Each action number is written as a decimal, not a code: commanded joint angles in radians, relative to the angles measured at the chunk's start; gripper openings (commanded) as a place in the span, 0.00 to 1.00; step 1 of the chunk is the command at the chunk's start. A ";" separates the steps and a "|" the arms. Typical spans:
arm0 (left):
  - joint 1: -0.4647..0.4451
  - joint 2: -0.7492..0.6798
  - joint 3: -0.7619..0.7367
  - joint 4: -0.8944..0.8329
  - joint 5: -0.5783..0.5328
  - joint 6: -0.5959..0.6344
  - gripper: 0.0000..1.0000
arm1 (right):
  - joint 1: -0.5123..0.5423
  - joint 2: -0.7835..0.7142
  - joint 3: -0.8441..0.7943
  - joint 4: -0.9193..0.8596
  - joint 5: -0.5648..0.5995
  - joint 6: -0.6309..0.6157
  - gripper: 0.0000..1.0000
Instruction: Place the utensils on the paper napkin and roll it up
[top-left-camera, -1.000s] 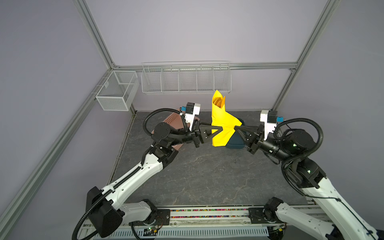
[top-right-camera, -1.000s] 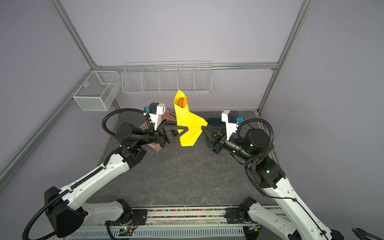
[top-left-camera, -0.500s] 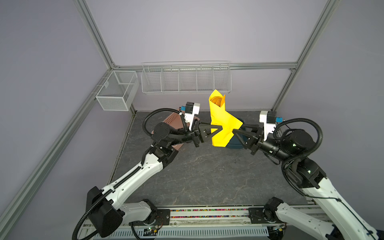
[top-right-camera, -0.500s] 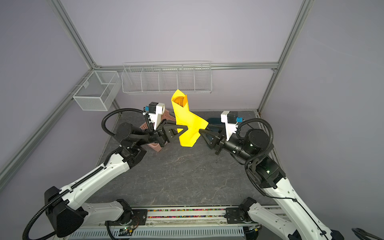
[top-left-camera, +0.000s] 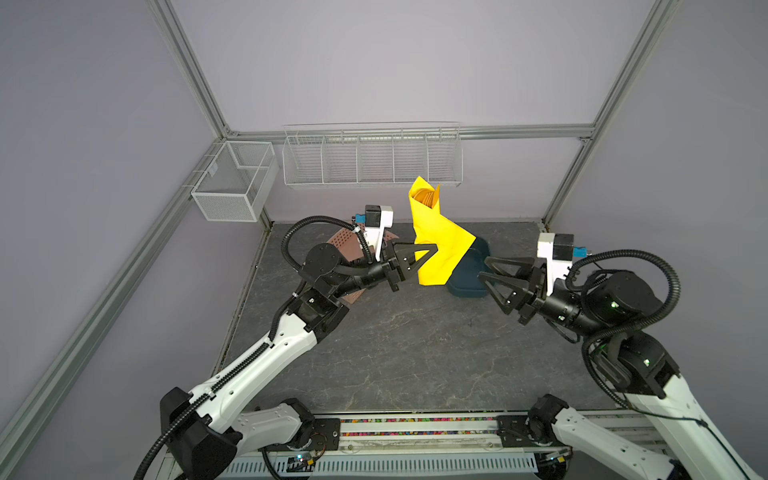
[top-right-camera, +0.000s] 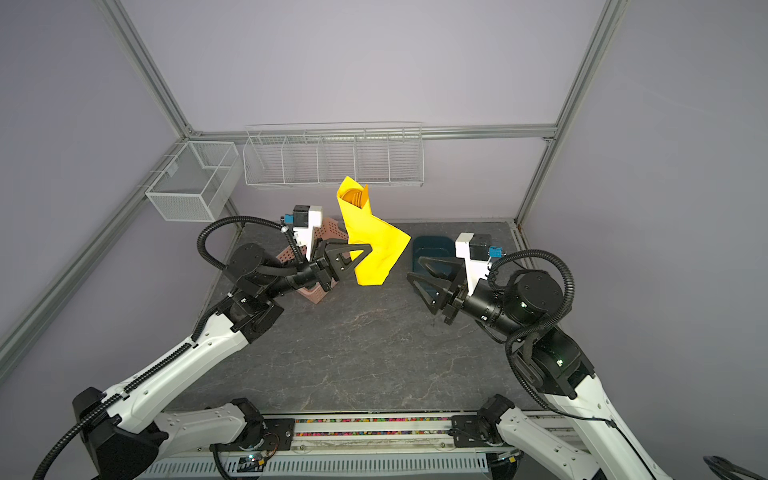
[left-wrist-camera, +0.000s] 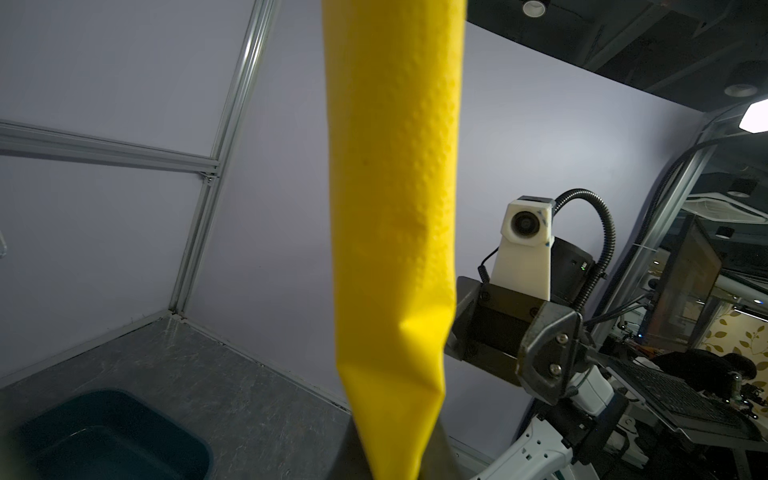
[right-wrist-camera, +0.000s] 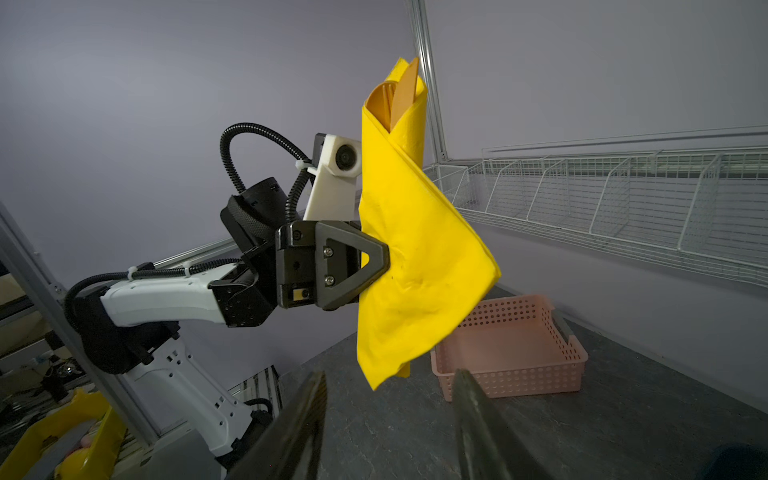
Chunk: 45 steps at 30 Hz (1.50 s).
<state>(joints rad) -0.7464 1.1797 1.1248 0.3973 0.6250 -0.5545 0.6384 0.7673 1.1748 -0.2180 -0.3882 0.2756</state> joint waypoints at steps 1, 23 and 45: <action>-0.002 -0.009 0.024 -0.026 -0.021 0.035 0.10 | 0.000 0.033 0.042 -0.023 -0.134 -0.023 0.52; -0.002 0.040 0.028 0.136 0.131 -0.084 0.08 | 0.000 0.242 0.158 -0.083 -0.257 0.023 0.52; -0.002 0.063 0.029 0.201 0.151 -0.129 0.07 | 0.000 0.276 0.164 -0.126 -0.242 0.003 0.44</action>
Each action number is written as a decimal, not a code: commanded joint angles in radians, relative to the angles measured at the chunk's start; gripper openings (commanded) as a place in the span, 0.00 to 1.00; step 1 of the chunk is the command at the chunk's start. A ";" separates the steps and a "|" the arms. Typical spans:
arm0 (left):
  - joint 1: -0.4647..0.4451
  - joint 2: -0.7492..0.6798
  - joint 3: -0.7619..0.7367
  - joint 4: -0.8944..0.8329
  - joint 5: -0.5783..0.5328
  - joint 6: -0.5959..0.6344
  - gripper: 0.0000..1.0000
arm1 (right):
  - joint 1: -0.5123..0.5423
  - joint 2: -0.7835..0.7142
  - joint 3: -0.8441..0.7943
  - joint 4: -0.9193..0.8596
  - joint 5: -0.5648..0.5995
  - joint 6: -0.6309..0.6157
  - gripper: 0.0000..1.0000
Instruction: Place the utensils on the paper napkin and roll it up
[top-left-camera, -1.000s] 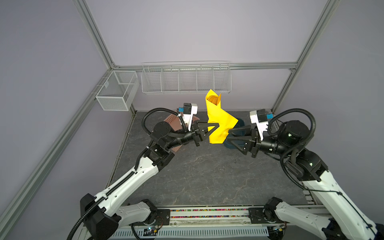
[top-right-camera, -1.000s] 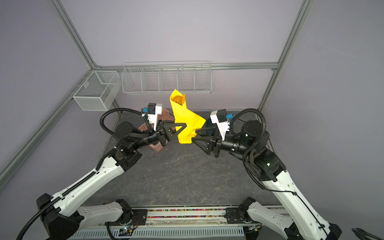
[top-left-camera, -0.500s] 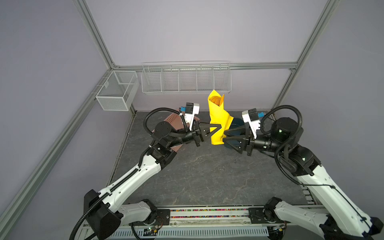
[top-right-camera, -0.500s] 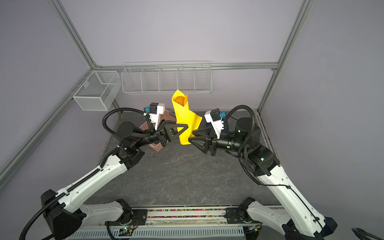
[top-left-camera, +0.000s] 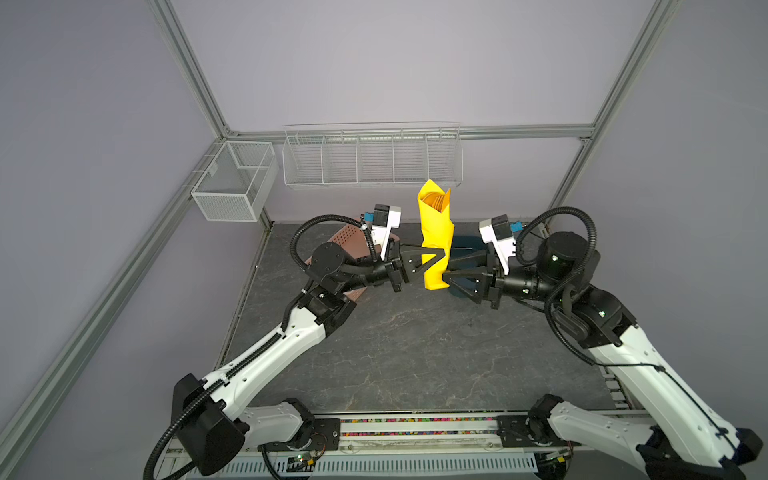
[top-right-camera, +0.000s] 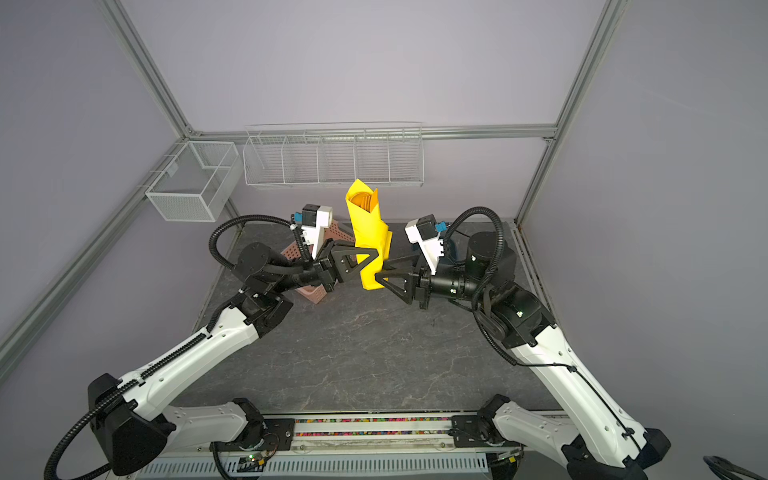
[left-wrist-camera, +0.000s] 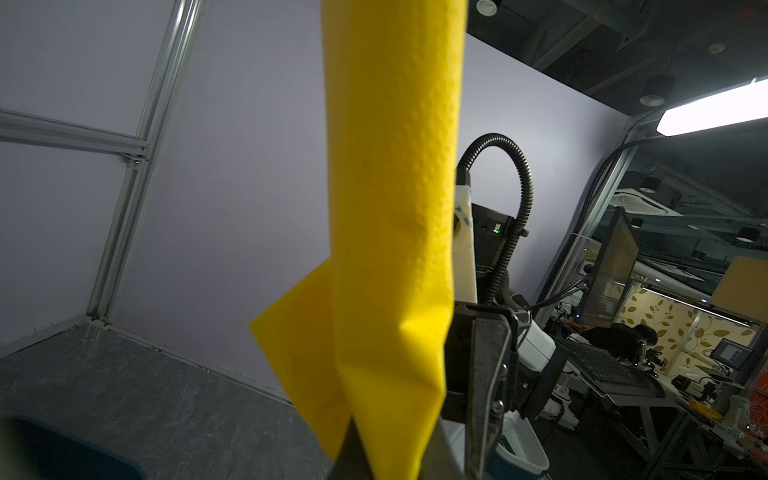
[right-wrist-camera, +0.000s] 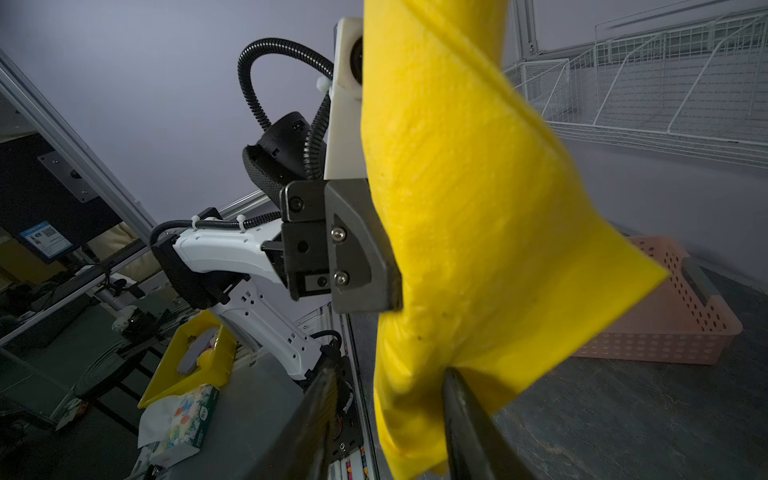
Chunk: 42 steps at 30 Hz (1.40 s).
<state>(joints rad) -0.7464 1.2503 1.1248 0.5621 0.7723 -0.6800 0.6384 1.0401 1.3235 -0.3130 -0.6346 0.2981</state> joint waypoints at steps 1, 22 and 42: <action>-0.002 -0.013 0.028 0.022 -0.007 0.009 0.07 | 0.001 -0.001 0.015 -0.045 0.014 -0.024 0.44; -0.002 -0.038 0.012 0.018 -0.040 0.016 0.06 | 0.000 -0.008 -0.003 -0.222 0.158 -0.049 0.23; -0.002 -0.092 0.009 -0.181 -0.203 0.139 0.05 | -0.001 -0.133 -0.053 0.022 -0.050 0.044 0.32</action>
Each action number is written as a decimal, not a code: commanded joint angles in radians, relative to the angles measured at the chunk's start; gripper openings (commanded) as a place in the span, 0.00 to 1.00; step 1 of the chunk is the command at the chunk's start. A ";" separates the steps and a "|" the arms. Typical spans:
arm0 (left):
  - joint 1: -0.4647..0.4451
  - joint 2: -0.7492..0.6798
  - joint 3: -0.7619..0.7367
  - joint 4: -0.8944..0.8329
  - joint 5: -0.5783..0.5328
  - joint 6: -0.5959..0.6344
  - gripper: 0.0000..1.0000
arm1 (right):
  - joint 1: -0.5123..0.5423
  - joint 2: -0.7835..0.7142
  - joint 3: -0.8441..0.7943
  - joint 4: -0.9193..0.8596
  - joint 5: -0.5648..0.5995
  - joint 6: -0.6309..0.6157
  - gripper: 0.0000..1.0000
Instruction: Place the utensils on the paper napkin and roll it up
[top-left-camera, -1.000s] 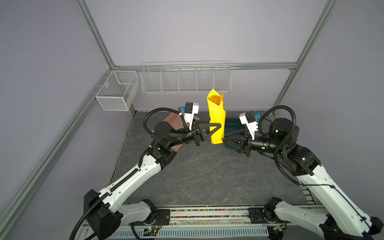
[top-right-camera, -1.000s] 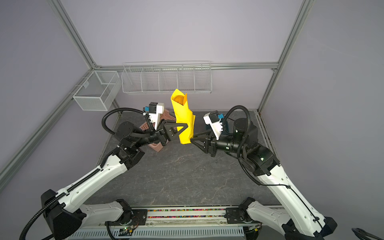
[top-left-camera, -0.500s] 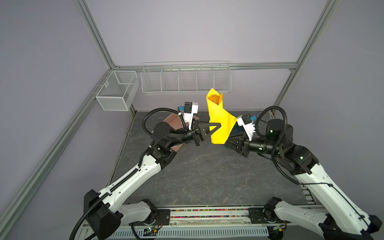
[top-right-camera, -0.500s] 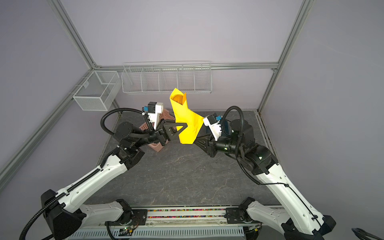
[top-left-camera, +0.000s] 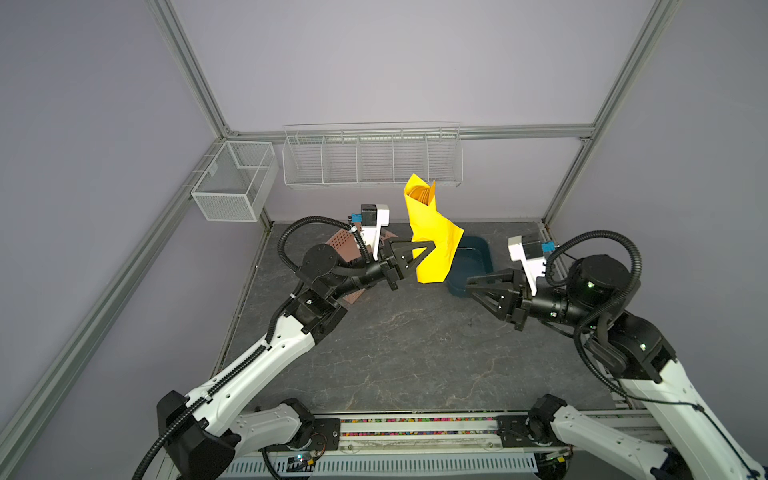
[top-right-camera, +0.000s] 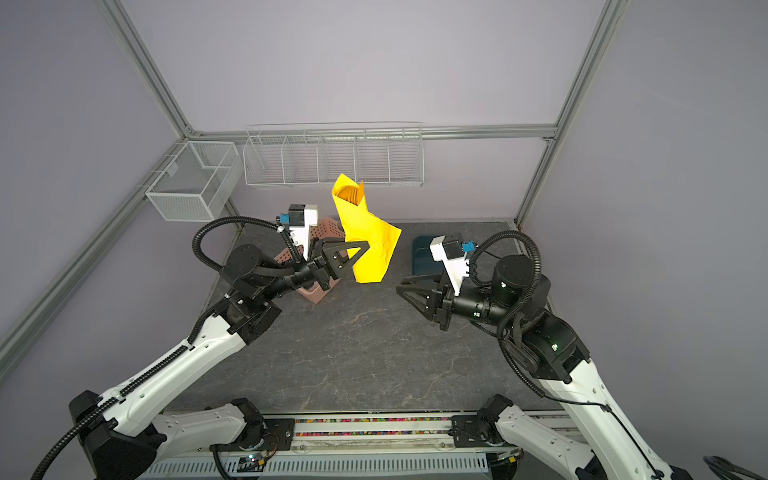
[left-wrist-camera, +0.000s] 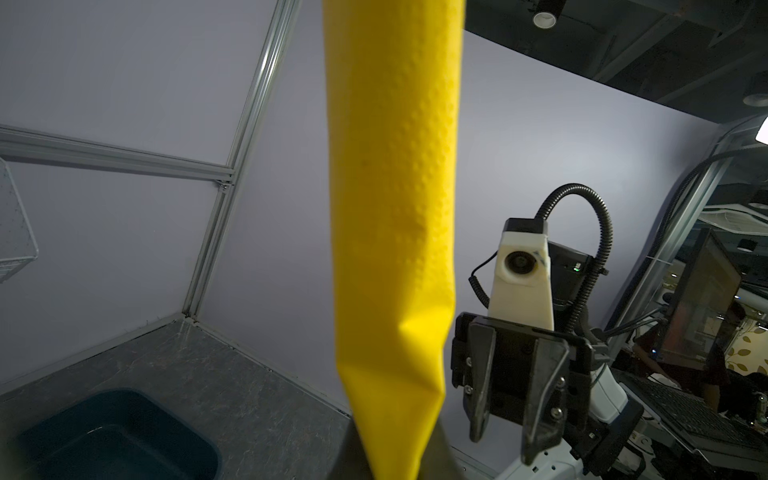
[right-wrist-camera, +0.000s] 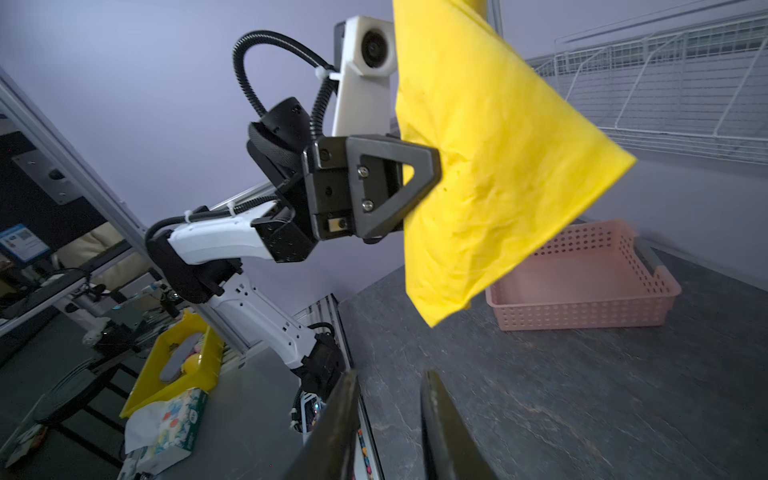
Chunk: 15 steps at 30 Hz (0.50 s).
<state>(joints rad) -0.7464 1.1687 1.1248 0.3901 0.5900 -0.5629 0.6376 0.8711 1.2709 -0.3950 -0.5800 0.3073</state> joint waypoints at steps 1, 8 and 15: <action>-0.002 -0.007 0.009 -0.006 -0.018 0.020 0.05 | 0.001 0.049 0.009 0.112 -0.108 0.038 0.33; -0.002 -0.003 0.016 0.003 0.005 0.010 0.05 | 0.001 0.131 0.084 0.081 -0.032 0.012 0.38; -0.002 0.011 0.029 0.001 0.026 0.008 0.05 | 0.004 0.147 0.070 0.138 -0.076 0.026 0.38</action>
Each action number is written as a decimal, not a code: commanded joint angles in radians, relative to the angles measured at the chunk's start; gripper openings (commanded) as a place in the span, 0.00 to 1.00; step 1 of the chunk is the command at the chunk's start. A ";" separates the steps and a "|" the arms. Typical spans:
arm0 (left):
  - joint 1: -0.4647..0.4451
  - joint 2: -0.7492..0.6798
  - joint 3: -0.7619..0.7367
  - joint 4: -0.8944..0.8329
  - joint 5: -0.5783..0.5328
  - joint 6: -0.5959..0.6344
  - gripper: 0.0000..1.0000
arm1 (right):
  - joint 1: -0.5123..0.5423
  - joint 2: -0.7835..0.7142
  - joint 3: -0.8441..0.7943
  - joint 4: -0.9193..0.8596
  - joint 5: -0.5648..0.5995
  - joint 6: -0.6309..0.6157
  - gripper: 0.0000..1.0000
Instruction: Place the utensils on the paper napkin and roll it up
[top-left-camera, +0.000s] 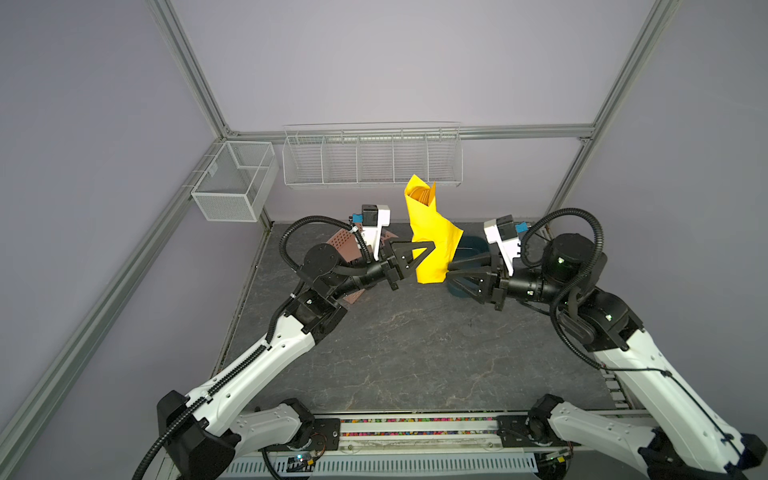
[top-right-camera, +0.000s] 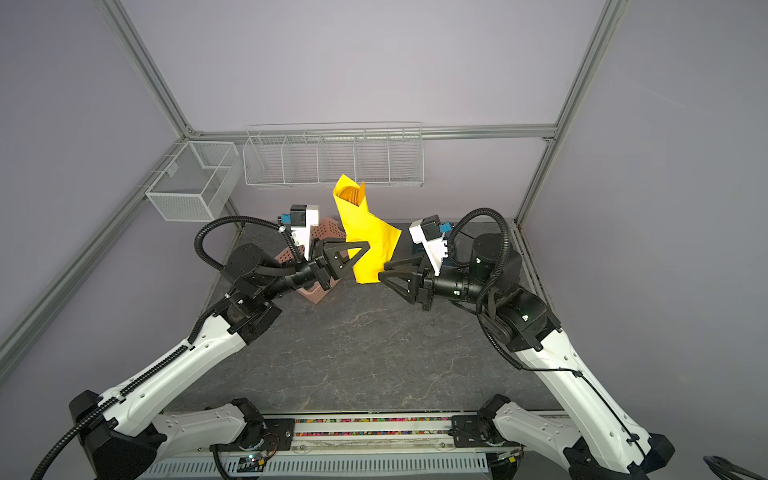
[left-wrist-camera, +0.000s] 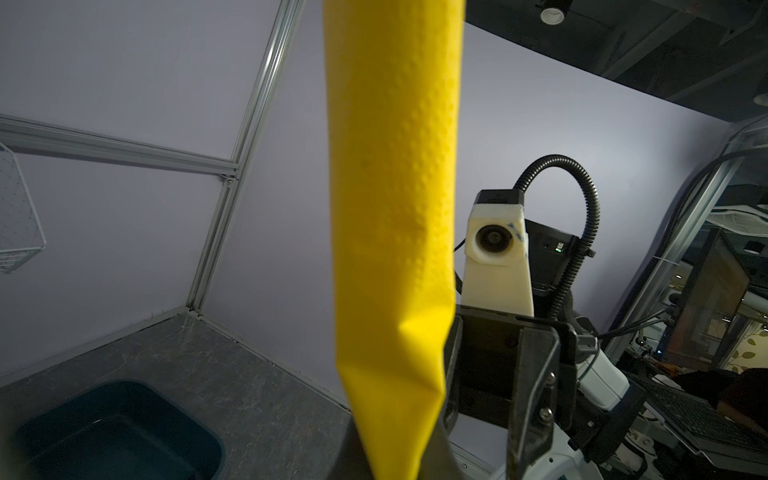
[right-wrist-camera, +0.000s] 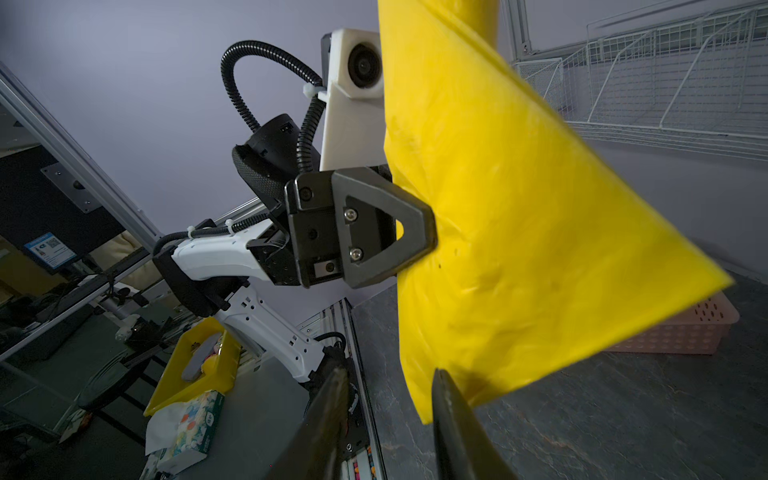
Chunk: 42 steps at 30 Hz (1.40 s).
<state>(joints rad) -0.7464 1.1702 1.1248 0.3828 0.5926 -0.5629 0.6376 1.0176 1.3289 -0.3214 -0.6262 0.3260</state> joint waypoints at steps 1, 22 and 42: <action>-0.002 0.012 0.030 0.010 0.026 0.005 0.05 | 0.004 0.002 0.014 0.070 -0.034 0.008 0.38; -0.002 0.038 0.029 0.086 0.056 -0.048 0.04 | 0.005 0.061 0.007 -0.016 0.034 -0.053 0.43; -0.002 0.044 0.029 0.105 0.076 -0.069 0.03 | 0.006 0.041 0.013 0.035 0.076 -0.059 0.49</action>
<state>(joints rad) -0.7464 1.2102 1.1259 0.4526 0.6521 -0.6205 0.6384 1.0782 1.3327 -0.3305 -0.5610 0.2871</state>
